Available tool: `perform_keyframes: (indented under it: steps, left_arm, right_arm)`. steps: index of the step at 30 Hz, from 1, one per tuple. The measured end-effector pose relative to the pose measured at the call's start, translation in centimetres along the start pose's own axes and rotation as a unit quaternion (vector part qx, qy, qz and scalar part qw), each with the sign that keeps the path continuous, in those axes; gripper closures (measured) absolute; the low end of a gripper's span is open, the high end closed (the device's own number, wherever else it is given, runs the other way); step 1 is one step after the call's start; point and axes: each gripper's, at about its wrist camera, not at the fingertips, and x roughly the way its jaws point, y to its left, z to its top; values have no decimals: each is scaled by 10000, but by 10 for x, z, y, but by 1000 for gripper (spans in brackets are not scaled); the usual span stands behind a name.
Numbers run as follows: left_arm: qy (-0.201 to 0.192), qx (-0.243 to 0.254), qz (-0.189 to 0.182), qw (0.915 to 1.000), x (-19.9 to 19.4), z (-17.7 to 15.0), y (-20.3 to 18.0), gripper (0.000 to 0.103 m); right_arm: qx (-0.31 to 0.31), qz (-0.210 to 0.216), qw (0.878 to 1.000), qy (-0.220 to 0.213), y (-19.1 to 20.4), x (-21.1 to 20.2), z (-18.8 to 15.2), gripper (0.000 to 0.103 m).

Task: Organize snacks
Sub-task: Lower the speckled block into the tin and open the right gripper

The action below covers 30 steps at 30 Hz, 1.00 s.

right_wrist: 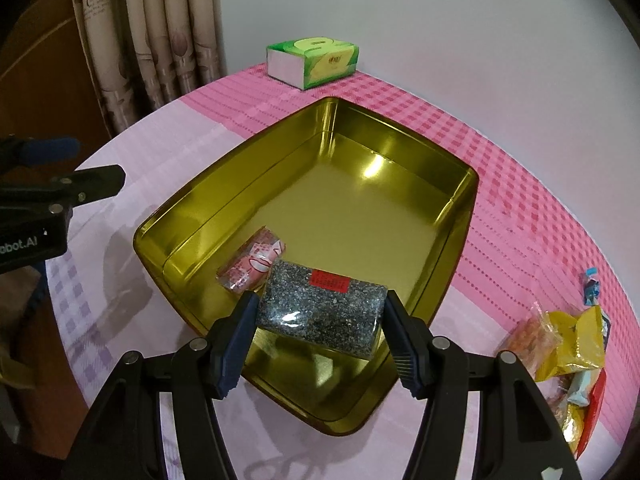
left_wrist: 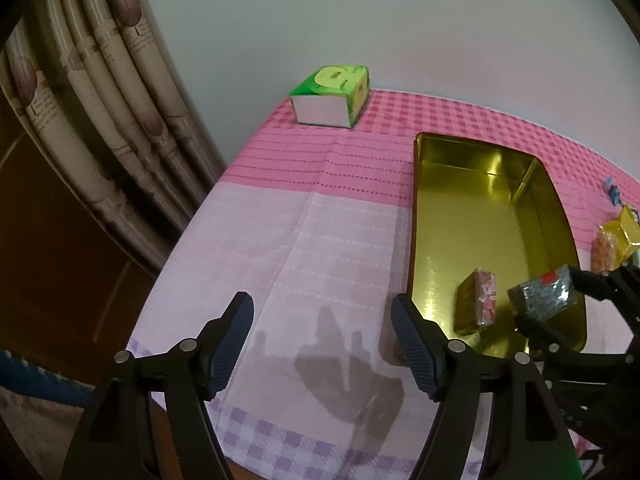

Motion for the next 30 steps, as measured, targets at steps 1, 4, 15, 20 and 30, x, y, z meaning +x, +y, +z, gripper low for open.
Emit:
perform_keyframes:
  steps: [1, 4, 15, 20, 30]
  left_arm:
    - [1, -9, -1, 10000, 0, 0, 0, 31]
    - [21, -9, -2, 10000, 2, 0, 0, 31]
    - [48, 7, -53, 10000, 3, 0, -3, 30]
    - [56, 1, -61, 10000, 5, 0, -3, 30]
    - [21, 96, -37, 9999, 3, -4, -8, 29]
  right_arm:
    - [1, -2, 10000, 17, 1, 1, 0, 45]
    - [0, -2, 10000, 53, 2, 5, 0, 45]
    - [45, 22, 9999, 138, 1, 13, -3, 44]
    - [120, 56, 9998, 175, -4, 12, -4, 43]
    - [89, 85, 9998, -134, -6, -8, -3, 30]
